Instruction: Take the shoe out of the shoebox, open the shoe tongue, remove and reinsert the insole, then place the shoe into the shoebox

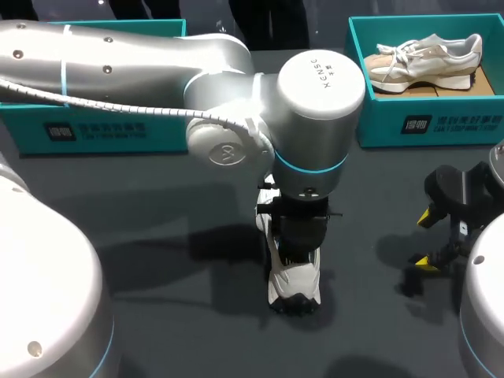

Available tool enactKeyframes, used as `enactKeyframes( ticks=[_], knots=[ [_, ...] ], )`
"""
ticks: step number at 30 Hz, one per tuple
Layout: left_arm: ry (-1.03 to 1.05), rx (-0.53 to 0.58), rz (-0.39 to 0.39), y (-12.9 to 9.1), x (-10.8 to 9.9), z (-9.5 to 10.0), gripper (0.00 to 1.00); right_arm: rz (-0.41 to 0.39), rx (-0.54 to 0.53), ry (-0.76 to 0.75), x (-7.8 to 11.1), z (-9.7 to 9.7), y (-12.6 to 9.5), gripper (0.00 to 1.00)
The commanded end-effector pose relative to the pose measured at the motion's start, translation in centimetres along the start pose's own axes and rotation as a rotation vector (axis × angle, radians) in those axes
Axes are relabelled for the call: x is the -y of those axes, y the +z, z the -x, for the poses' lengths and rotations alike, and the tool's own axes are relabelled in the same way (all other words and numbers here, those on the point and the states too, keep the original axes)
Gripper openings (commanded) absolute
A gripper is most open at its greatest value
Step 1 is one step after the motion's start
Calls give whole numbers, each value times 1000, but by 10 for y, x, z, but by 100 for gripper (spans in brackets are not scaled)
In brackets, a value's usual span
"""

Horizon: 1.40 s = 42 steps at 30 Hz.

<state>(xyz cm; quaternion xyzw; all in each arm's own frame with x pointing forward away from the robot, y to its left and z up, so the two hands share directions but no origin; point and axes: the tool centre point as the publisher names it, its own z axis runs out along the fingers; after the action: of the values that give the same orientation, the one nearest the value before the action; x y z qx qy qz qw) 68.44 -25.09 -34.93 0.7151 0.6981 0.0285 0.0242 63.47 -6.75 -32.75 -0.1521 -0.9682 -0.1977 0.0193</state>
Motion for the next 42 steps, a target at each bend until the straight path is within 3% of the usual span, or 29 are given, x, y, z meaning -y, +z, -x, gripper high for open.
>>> enactKeyframes(
  ticks=[1,4,25,36,42],
  knots=[
    [0,5,-20,1,-5,2,80,-1,3,0,1,-2,-1,100],
    [-3,9,-27,-1,-8,2,91,-1,3,0,1,-2,-1,100],
    [-61,29,-61,-13,-24,-6,81,-1,3,0,1,-2,-1,100],
    [-78,33,-57,-27,-43,-15,79,-1,3,0,1,-2,-1,100],
    [-77,43,-70,-41,-64,-25,78,-1,3,0,1,-2,-1,100]
  ],
)
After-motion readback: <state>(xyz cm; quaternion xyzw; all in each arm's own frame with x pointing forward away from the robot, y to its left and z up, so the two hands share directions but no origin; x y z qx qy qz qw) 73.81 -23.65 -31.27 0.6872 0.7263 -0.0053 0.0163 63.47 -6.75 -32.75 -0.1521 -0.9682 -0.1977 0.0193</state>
